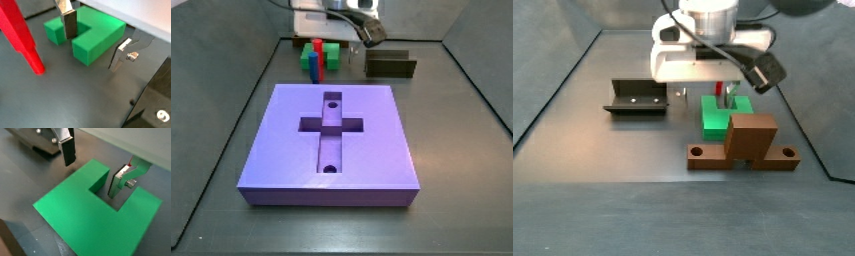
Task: Pick up the green object. Move up. Place the green object on the fixture. Regrasp the green object. Move to above the board. Insert the green object.
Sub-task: Pick up the green object.
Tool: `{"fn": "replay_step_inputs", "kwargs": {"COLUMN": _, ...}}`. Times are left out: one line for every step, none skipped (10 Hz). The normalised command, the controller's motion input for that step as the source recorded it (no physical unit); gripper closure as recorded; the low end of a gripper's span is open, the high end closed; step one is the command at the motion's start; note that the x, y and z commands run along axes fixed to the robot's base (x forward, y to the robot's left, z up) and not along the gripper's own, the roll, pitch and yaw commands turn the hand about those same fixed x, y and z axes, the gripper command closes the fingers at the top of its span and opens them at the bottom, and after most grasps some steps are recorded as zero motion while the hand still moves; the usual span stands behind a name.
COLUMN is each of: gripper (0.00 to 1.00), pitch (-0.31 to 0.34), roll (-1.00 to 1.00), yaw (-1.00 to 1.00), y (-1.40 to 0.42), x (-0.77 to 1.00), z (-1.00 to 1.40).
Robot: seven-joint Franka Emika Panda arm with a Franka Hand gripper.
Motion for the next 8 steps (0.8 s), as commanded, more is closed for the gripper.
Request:
{"fn": "replay_step_inputs", "kwargs": {"gripper": 0.0, "pitch": 0.006, "roll": 0.01, "yaw": 0.03, "y": 0.0, "x": 0.05, "z": -0.2}}
{"fn": "replay_step_inputs", "kwargs": {"gripper": 0.0, "pitch": 0.0, "roll": 0.0, "yaw": 0.03, "y": 0.0, "x": 0.0, "z": -0.01}}
{"fn": "replay_step_inputs", "kwargs": {"gripper": 0.0, "pitch": 0.0, "roll": -0.01, "yaw": 0.0, "y": 0.0, "x": 0.0, "z": 0.0}}
{"fn": "replay_step_inputs", "kwargs": {"gripper": 0.0, "pitch": 0.0, "roll": 0.0, "yaw": -0.02, "y": 0.0, "x": -0.05, "z": 0.04}}
{"fn": "replay_step_inputs", "kwargs": {"gripper": 0.0, "pitch": 0.0, "roll": 0.0, "yaw": 0.0, "y": 0.0, "x": 0.0, "z": 0.05}}
{"fn": "replay_step_inputs", "kwargs": {"gripper": 0.0, "pitch": 0.0, "roll": 0.0, "yaw": 0.0, "y": -0.01, "x": 0.0, "z": 0.02}}
{"fn": "replay_step_inputs", "kwargs": {"gripper": 0.0, "pitch": 0.0, "roll": 0.0, "yaw": 0.0, "y": -0.03, "x": 0.0, "z": 0.05}}
{"fn": "replay_step_inputs", "kwargs": {"gripper": 0.0, "pitch": 0.0, "roll": 0.01, "yaw": 0.0, "y": 0.0, "x": 0.0, "z": 0.0}}
